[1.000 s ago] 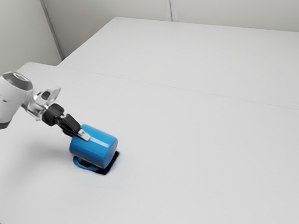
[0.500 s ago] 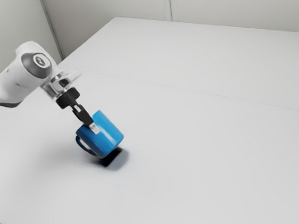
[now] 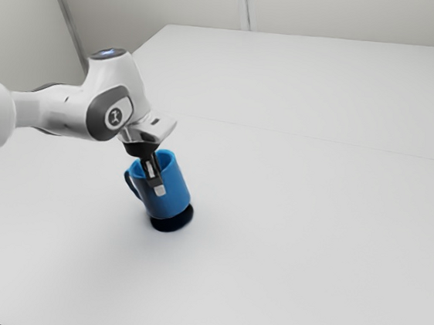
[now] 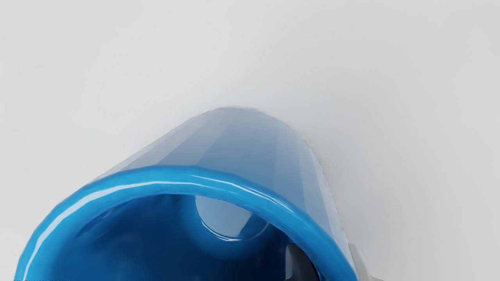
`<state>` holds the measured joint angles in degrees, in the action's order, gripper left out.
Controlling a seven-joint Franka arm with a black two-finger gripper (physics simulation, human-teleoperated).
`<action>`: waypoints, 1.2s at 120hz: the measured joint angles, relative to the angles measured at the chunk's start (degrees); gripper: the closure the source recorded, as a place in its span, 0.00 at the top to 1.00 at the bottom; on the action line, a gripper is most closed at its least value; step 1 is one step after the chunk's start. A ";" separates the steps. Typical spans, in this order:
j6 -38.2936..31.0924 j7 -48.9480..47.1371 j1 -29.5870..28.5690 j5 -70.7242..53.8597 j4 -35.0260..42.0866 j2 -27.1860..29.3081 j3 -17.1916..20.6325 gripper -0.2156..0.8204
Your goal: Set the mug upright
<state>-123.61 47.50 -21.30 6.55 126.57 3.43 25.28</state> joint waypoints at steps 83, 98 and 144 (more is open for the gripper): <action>-1.73 -12.63 -2.07 -1.57 1.92 4.24 1.52 0.65; 1.53 -17.87 -2.60 -1.41 0.34 4.89 1.38 0.72; 17.92 -31.18 16.33 -3.69 -24.91 0.07 -17.48 0.78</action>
<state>-105.69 16.32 -4.96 2.86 101.67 3.50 7.79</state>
